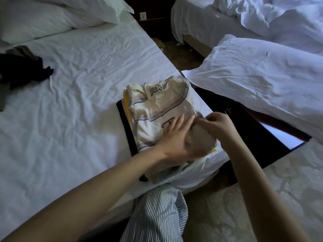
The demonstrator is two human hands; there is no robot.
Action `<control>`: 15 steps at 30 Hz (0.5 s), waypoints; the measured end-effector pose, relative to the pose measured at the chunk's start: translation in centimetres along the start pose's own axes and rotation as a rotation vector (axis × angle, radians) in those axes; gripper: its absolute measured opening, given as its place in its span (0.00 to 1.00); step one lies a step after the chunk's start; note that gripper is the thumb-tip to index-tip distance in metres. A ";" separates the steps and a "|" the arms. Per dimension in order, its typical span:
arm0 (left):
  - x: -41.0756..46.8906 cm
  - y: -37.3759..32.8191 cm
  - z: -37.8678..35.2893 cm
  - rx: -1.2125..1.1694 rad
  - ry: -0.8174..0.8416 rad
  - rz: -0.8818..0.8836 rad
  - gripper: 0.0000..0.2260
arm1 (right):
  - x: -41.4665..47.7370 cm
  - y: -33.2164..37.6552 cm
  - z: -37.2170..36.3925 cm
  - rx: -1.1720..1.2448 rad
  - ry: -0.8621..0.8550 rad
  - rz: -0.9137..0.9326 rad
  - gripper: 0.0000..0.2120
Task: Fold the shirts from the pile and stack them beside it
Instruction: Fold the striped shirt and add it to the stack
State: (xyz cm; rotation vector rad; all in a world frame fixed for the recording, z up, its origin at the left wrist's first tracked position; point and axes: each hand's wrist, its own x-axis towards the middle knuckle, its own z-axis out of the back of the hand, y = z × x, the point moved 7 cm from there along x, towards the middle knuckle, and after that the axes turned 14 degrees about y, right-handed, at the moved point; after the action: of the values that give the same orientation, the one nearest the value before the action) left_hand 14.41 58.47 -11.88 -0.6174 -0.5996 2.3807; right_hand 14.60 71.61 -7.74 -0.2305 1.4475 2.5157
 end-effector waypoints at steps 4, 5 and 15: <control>-0.1 -0.1 1.2 -0.637 -0.351 -0.147 0.37 | 0.3 3.0 -1.8 0.613 0.270 0.079 0.09; -0.1 1.5 1.5 -0.974 -0.403 -0.107 0.29 | 0.2 3.6 -1.9 0.678 0.300 0.101 0.10; -2.1 5.4 -0.2 -1.839 -0.260 0.081 0.19 | 0.1 -5.2 -3.1 -0.313 0.080 -0.022 0.23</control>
State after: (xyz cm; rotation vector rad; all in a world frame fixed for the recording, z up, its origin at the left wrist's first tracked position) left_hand 13.68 53.32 -14.43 -0.9312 -2.8515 1.2889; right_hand 16.00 71.50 -13.63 -0.4016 1.0626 2.7337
